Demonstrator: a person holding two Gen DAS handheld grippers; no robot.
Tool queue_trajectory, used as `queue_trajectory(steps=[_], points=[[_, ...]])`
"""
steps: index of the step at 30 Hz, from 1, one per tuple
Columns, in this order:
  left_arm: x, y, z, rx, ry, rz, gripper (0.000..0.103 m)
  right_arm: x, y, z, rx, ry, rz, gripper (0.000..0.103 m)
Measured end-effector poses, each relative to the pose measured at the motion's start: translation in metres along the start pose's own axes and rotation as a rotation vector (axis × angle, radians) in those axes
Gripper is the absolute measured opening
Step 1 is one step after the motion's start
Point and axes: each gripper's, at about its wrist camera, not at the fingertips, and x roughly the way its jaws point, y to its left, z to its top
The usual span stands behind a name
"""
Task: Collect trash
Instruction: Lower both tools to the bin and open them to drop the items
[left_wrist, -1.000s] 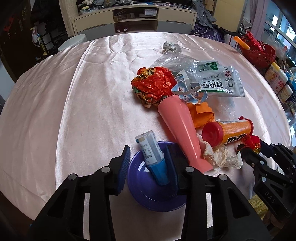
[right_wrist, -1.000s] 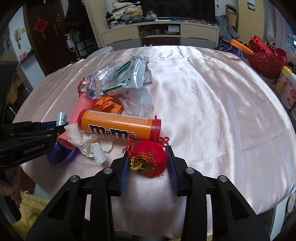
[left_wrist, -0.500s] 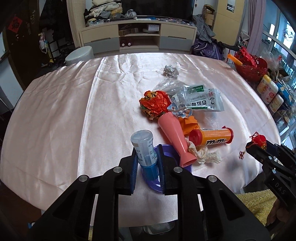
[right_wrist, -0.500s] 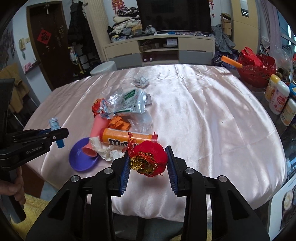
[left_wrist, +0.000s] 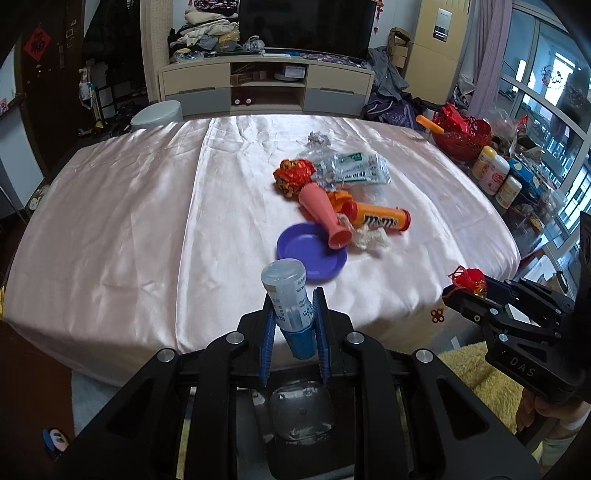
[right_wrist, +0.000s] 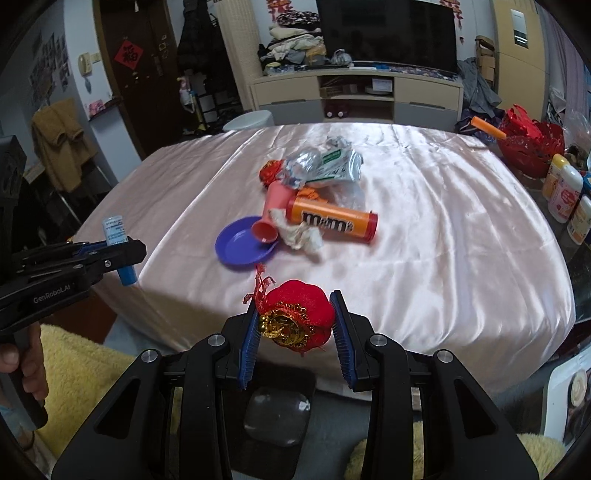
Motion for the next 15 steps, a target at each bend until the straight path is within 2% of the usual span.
queue_trajectory(steps=[9, 15], points=[[0.032, 0.001, -0.082, -0.016, 0.163, -0.058, 0.018, 0.033, 0.015, -0.059, 0.01, 0.156, 0.044, 0.037], [0.061, 0.005, -0.119, -0.047, 0.253, -0.089, 0.018, 0.059, 0.02, -0.084, 0.028, 0.222, 0.059, 0.037]])
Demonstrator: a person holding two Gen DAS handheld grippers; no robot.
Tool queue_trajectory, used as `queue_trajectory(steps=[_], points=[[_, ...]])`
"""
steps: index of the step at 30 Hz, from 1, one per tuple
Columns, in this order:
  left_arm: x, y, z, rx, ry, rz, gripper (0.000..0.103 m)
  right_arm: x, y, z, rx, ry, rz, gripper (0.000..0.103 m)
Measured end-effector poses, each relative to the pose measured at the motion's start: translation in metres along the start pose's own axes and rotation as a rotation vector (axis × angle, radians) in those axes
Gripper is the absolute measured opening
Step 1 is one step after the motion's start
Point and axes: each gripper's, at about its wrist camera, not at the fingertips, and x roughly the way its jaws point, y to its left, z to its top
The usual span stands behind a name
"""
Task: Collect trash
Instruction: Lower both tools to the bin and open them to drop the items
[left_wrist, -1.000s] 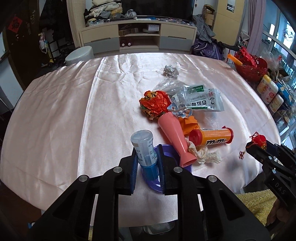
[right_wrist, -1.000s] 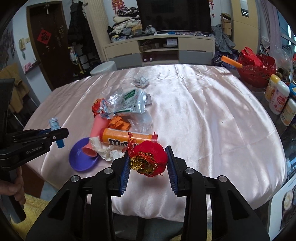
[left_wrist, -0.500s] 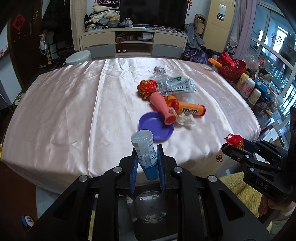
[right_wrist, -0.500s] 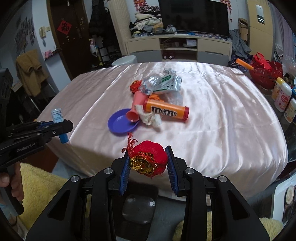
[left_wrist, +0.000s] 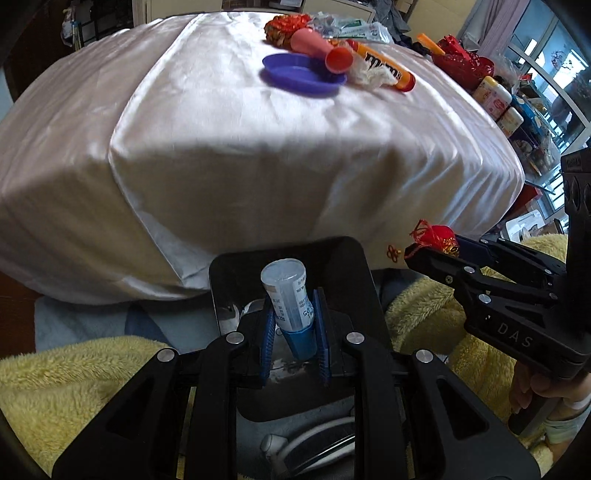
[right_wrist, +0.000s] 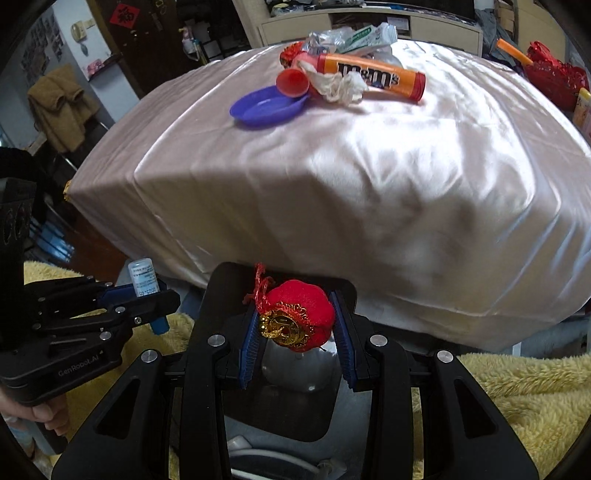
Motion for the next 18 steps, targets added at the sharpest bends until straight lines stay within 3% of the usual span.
queue_trajectory(steps=[8, 14, 18], points=[[0.037, 0.005, -0.02, 0.009, 0.112, -0.037, 0.018, 0.027, -0.005, -0.009, 0.048, 0.078, 0.031, 0.037], [0.044, 0.001, -0.024, 0.042, 0.139, -0.039, 0.019, 0.031, -0.008, -0.007, 0.056, 0.089, 0.03, 0.038], [0.045, 0.0, -0.024, 0.041, 0.137, -0.032, 0.033, 0.031, -0.01, -0.004, 0.065, 0.088, 0.029, 0.053]])
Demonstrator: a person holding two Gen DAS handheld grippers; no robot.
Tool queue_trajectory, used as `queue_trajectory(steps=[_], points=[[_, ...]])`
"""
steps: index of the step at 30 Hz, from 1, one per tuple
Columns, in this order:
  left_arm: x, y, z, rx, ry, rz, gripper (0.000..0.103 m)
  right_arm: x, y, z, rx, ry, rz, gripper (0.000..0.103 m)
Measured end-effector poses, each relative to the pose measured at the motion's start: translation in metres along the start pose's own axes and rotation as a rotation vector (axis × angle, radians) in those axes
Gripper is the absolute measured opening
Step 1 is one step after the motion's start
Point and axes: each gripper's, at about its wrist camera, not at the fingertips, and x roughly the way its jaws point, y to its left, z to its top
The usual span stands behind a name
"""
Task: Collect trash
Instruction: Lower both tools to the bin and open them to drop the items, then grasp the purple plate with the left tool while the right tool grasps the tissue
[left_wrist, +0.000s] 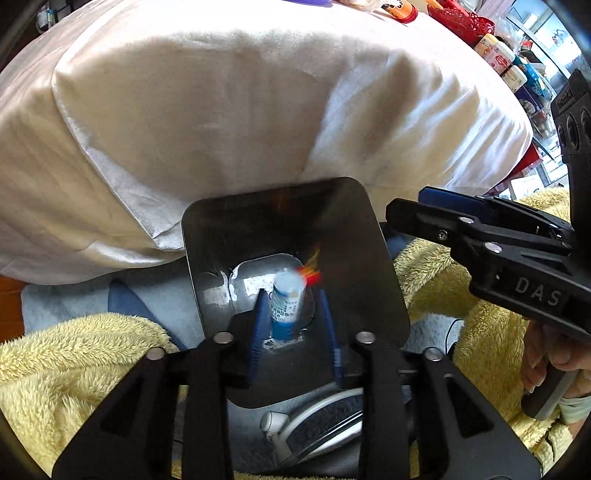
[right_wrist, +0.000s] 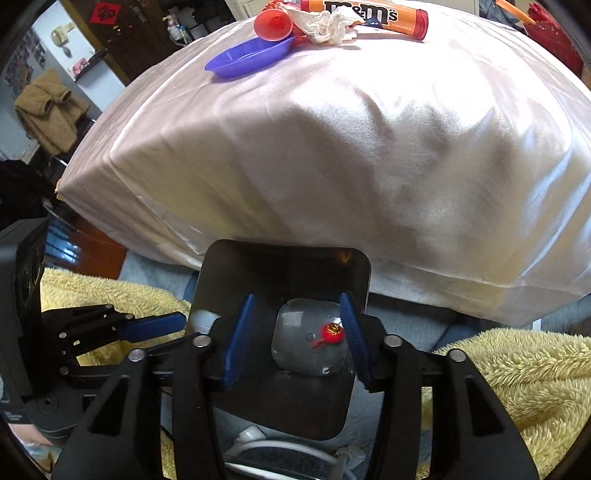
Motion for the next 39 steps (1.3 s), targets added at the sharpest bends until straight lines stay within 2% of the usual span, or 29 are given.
queue_trajectory(steps=[5, 8, 12, 19, 26, 35, 37, 39], points=[[-0.005, 0.001, 0.002, -0.007, -0.014, 0.018, 0.054, -0.007, -0.008, 0.005, 0.034, -0.02, -0.018, 0.061], [-0.014, 0.002, 0.007, -0.015, -0.039, 0.03, 0.068, -0.021, -0.017, 0.012, 0.057, -0.063, -0.049, 0.073], [-0.03, 0.004, 0.017, -0.016, -0.086, 0.05, 0.078, -0.046, -0.031, 0.024, 0.086, -0.142, -0.08, 0.083], [-0.063, 0.004, 0.048, -0.008, -0.175, 0.069, 0.083, -0.074, -0.043, 0.051, 0.097, -0.229, -0.076, 0.083], [-0.083, 0.003, 0.088, 0.003, -0.226, 0.106, 0.084, -0.083, -0.049, 0.085, 0.071, -0.257, -0.083, 0.083], [-0.086, 0.014, 0.138, -0.047, -0.259, 0.095, 0.084, -0.074, -0.04, 0.12, 0.003, -0.271, -0.066, 0.081], [-0.084, 0.016, 0.144, -0.048, -0.262, 0.091, 0.084, -0.068, -0.038, 0.125, -0.013, -0.264, -0.055, 0.072], [-0.08, 0.018, 0.151, -0.053, -0.255, 0.077, 0.074, -0.062, -0.035, 0.129, -0.019, -0.253, -0.035, 0.064]])
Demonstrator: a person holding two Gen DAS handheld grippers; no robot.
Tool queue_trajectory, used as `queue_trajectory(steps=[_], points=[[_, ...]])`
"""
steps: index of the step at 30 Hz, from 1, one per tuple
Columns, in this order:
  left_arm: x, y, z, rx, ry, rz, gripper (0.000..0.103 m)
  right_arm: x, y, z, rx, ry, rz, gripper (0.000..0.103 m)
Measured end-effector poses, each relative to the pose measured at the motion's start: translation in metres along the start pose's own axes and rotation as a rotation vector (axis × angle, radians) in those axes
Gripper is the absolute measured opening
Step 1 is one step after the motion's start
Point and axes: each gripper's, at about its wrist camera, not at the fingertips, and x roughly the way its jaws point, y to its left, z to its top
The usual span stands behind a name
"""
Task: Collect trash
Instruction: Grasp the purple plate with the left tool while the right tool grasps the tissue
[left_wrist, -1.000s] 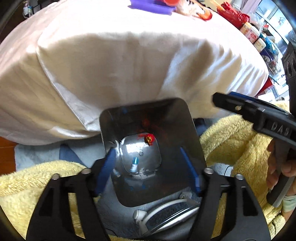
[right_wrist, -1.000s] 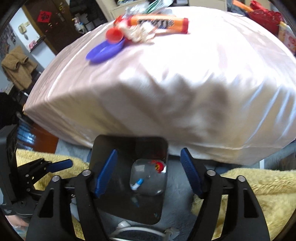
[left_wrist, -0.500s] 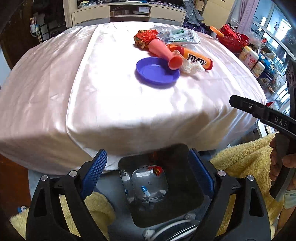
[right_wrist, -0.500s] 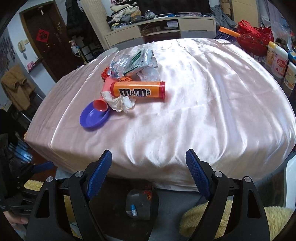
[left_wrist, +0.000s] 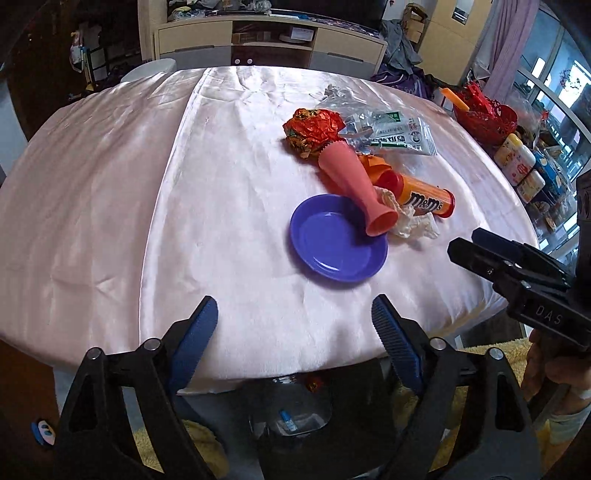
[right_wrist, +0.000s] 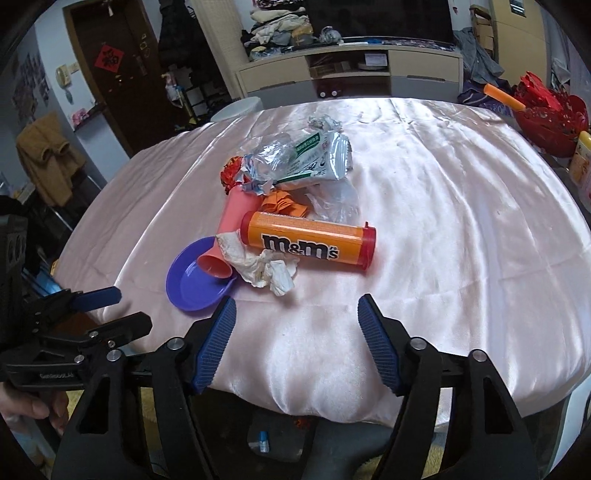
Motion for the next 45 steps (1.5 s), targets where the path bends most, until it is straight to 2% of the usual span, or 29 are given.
queue_trajectory(steps=[3, 5, 14, 16, 18, 21, 25, 31, 38, 45], points=[[0.011, 0.004, 0.01, -0.019, 0.021, -0.025, 0.058, 0.008, 0.004, 0.004, 0.003, 0.002, 0.027, 0.056], [0.018, 0.005, 0.015, -0.025, 0.03, -0.036, 0.053, 0.014, 0.006, 0.008, 0.0, 0.005, 0.036, 0.052], [0.038, -0.001, 0.032, -0.006, 0.038, -0.045, 0.037, 0.035, 0.013, 0.013, -0.018, 0.036, 0.051, 0.038], [0.04, -0.003, 0.034, 0.0, 0.038, -0.047, 0.033, 0.039, 0.013, 0.012, -0.021, 0.048, 0.053, 0.031], [0.042, -0.005, 0.035, 0.012, 0.038, -0.038, 0.019, 0.041, 0.014, 0.009, -0.03, 0.059, 0.052, 0.022], [0.043, -0.008, 0.035, 0.021, 0.039, -0.038, 0.008, 0.041, 0.015, 0.008, -0.048, 0.056, 0.04, 0.013], [0.044, -0.015, 0.034, 0.046, 0.034, -0.02, 0.004, 0.036, 0.013, 0.008, -0.05, 0.047, 0.031, 0.007], [0.031, -0.02, 0.03, 0.062, -0.003, 0.024, 0.002, 0.018, 0.004, 0.006, -0.048, 0.022, -0.018, 0.006], [-0.002, -0.02, 0.021, 0.07, -0.051, 0.067, 0.001, -0.009, 0.003, 0.0, -0.045, -0.013, -0.033, 0.006], [-0.036, -0.021, 0.0, 0.072, -0.092, 0.064, 0.001, -0.035, 0.016, -0.014, -0.061, -0.039, -0.024, 0.006]])
